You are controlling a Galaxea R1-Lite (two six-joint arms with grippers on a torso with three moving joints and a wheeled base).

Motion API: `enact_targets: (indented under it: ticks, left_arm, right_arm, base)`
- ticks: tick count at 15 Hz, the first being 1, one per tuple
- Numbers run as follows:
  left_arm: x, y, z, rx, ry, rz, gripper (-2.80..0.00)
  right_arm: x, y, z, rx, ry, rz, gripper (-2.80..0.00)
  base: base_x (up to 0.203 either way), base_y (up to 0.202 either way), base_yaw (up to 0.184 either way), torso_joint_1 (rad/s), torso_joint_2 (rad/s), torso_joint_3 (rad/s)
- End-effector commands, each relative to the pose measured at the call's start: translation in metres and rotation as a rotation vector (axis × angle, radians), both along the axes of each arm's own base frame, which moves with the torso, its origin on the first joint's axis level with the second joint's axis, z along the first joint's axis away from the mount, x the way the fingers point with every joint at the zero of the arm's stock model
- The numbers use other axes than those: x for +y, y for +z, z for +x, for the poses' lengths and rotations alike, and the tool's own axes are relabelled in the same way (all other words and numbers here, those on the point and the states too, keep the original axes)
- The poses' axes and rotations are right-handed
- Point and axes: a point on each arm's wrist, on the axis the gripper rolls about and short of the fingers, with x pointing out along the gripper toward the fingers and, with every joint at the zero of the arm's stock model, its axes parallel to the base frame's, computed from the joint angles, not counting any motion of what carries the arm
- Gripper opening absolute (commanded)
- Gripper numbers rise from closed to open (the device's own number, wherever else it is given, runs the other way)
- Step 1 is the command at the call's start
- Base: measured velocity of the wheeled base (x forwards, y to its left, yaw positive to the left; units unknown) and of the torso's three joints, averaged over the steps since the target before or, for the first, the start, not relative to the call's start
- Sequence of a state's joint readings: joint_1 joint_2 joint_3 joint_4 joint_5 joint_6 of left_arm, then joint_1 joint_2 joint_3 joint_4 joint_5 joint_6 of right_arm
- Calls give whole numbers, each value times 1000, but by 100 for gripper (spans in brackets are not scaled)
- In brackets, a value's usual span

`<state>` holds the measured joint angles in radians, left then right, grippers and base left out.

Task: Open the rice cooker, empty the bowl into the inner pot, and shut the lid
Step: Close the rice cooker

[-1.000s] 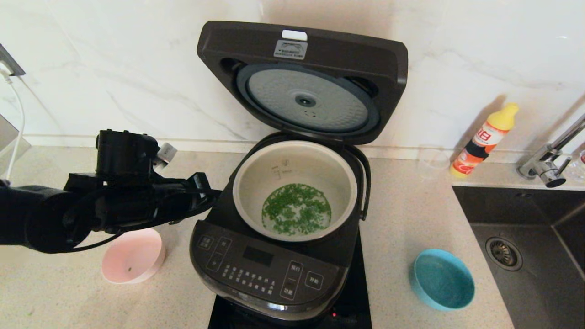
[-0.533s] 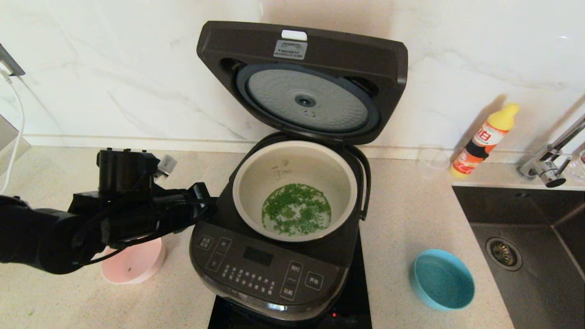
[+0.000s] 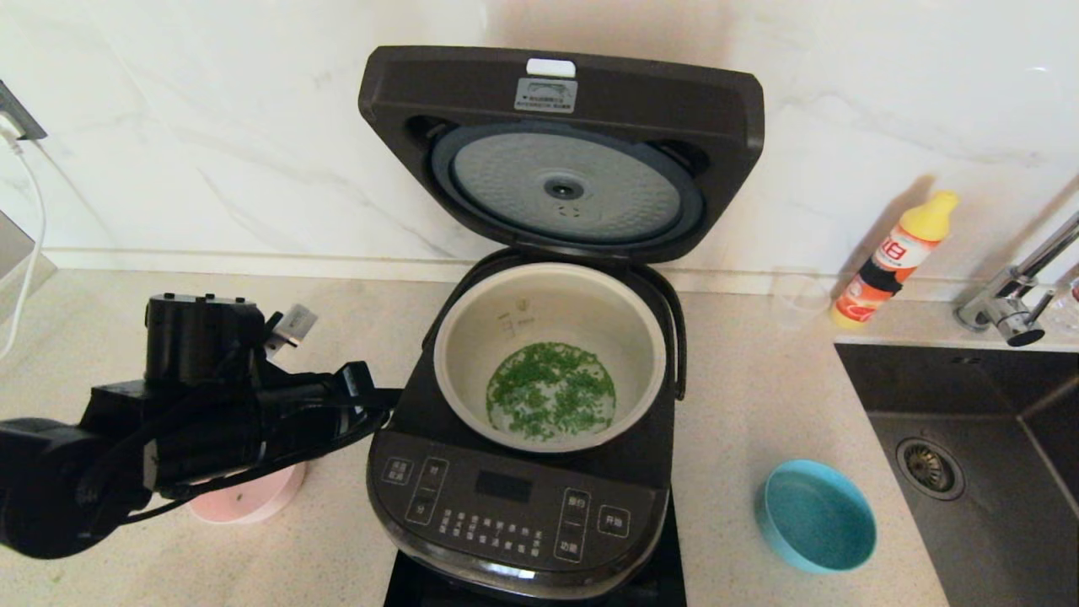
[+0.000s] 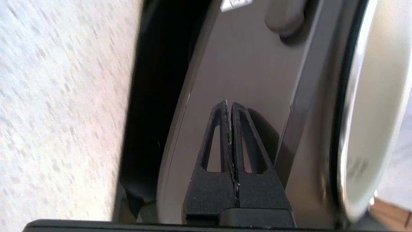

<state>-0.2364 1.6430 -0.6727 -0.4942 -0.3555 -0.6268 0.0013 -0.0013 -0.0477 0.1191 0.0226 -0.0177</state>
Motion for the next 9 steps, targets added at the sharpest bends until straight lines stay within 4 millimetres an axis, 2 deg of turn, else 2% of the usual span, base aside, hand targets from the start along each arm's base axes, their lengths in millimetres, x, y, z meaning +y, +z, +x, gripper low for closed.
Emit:
enact_targets:
  ticks: [1, 3, 7, 9]
  left_arm:
    - [-6, 0, -12, 1, -35, -4, -280]
    - [-13, -5, -18, 15, -68, 5, -280]
    - [-11, -3, -19, 4, -49, 8, -280]
    - [9, 11, -13, -57, 43, 18, -280]
  right_arm:
    - [0, 0, 0, 2, 1, -1, -280]
    - [0, 0, 0, 2, 1, -1, -280]
    - [0, 0, 0, 2, 1, -1, -280]
    - [0, 0, 0, 1, 1, -1, -280]
  base:
    - [0, 0, 0, 0, 0, 0]
    - [0, 0, 0, 0, 0, 0]
    - [0, 0, 0, 0, 0, 0]
    - [0, 0, 0, 0, 0, 0]
